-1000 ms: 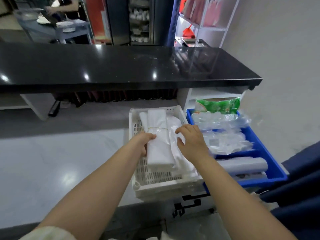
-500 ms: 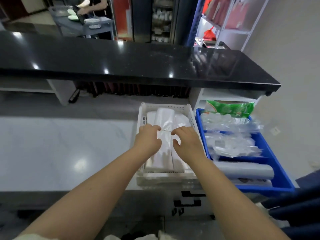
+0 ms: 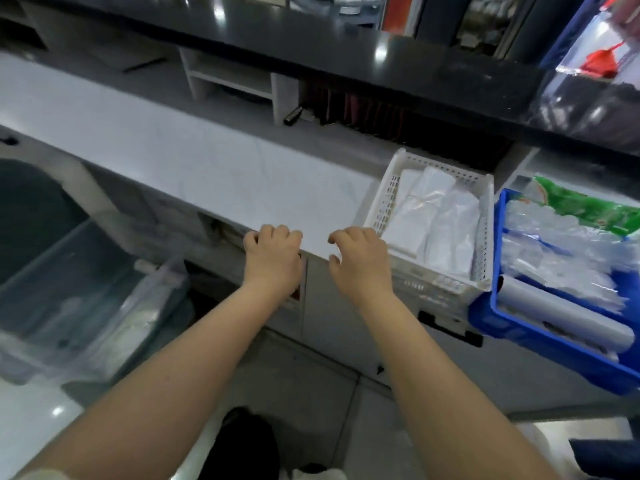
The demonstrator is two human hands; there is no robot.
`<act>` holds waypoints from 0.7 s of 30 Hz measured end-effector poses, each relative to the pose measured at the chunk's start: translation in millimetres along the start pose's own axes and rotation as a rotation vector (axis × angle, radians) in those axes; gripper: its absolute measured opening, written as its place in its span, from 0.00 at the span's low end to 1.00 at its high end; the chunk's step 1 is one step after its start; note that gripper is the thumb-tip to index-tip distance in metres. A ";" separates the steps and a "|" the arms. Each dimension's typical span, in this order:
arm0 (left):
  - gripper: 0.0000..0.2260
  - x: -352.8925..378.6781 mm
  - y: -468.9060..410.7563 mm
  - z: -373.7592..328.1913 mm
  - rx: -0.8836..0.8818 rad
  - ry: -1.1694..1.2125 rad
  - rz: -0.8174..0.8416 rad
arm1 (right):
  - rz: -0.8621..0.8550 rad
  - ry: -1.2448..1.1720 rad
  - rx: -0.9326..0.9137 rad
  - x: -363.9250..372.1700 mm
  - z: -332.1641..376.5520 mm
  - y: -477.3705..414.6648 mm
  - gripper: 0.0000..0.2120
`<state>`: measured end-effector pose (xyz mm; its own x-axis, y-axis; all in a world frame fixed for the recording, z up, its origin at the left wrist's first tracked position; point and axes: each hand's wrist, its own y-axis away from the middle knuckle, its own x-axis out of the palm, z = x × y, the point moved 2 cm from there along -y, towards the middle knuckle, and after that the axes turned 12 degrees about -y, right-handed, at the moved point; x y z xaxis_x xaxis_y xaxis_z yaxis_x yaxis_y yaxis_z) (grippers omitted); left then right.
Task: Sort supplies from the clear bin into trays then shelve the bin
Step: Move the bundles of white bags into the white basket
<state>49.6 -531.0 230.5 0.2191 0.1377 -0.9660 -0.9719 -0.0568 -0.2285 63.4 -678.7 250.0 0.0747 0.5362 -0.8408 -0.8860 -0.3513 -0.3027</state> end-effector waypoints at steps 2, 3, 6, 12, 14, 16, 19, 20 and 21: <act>0.15 0.6 29.5 41.6 -0.050 0.011 -0.066 | 0.054 -0.010 -0.054 23.2 35.2 11.0 0.13; 0.14 2.5 43.8 64.4 -0.087 0.022 -0.096 | 0.080 -0.006 -0.074 35.5 53.4 16.2 0.14; 0.14 15.0 86.3 134.1 -0.185 0.044 -0.070 | 0.119 0.007 -0.127 75.9 107.9 29.9 0.15; 0.14 55.9 191.6 282.5 -0.260 0.047 0.023 | 0.187 -0.002 -0.159 177.5 236.8 56.9 0.14; 0.14 68.2 224.3 330.0 -0.262 0.036 0.088 | 0.202 -0.027 -0.133 209.7 280.5 66.8 0.14; 0.14 77.5 248.9 371.3 -0.268 0.023 0.125 | 0.226 -0.025 -0.124 239.0 318.8 75.3 0.14; 0.14 90.1 272.8 419.8 -0.294 0.033 0.160 | 0.260 -0.055 -0.110 277.2 364.3 84.8 0.14; 0.15 95.2 277.8 432.2 -0.300 0.043 0.171 | 0.266 -0.074 -0.096 288.3 375.5 87.5 0.14; 0.15 100.8 281.7 443.1 -0.303 0.051 0.181 | 0.272 -0.092 -0.074 298.5 383.9 89.5 0.15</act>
<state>-240.3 -94.9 122.5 0.0572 0.0493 -0.9971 -0.9273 -0.3674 -0.0714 -169.4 -255.5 144.3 -0.2061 0.4808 -0.8522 -0.8318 -0.5449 -0.1062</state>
